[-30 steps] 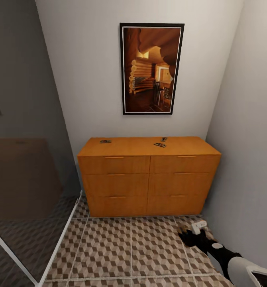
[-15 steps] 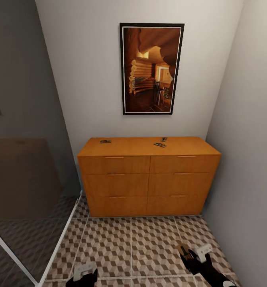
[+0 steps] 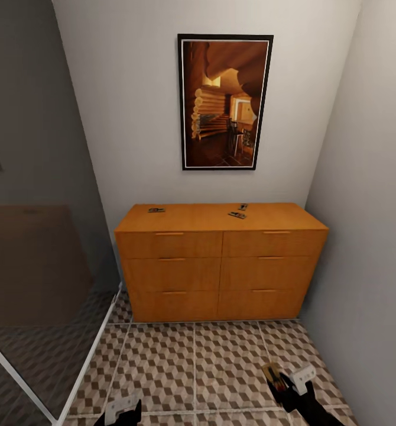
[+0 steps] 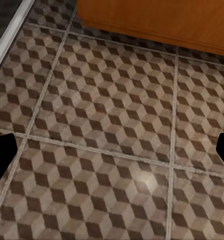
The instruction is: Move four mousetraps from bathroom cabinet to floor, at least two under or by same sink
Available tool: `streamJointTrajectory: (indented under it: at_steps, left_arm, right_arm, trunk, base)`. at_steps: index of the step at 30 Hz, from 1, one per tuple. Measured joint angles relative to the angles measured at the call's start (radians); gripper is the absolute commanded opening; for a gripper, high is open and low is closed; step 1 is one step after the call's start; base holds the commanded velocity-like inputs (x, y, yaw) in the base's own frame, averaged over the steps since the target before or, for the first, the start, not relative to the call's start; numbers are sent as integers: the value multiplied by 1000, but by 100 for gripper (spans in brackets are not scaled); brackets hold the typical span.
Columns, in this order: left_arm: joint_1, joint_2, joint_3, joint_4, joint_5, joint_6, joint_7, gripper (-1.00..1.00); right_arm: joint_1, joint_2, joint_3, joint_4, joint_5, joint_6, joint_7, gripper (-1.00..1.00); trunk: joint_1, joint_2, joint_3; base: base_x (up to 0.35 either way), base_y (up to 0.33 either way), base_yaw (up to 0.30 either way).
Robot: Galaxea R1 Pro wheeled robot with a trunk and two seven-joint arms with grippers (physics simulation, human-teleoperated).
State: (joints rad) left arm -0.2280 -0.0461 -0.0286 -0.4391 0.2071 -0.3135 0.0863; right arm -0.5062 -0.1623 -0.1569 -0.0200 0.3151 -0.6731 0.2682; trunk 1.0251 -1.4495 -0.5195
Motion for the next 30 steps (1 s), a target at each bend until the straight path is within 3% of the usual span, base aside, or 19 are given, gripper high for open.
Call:
streamJointTrajectory:
  at_steps: [30]
  left_arm:
    - [0, 0, 1, 26, 0, -10, 0, 100]
  right_arm:
    - [14, 0, 0, 0, -2, -2, 0, -100]
  trunk:
    - [0, 0, 0]
  base:
    - [0, 0, 0]
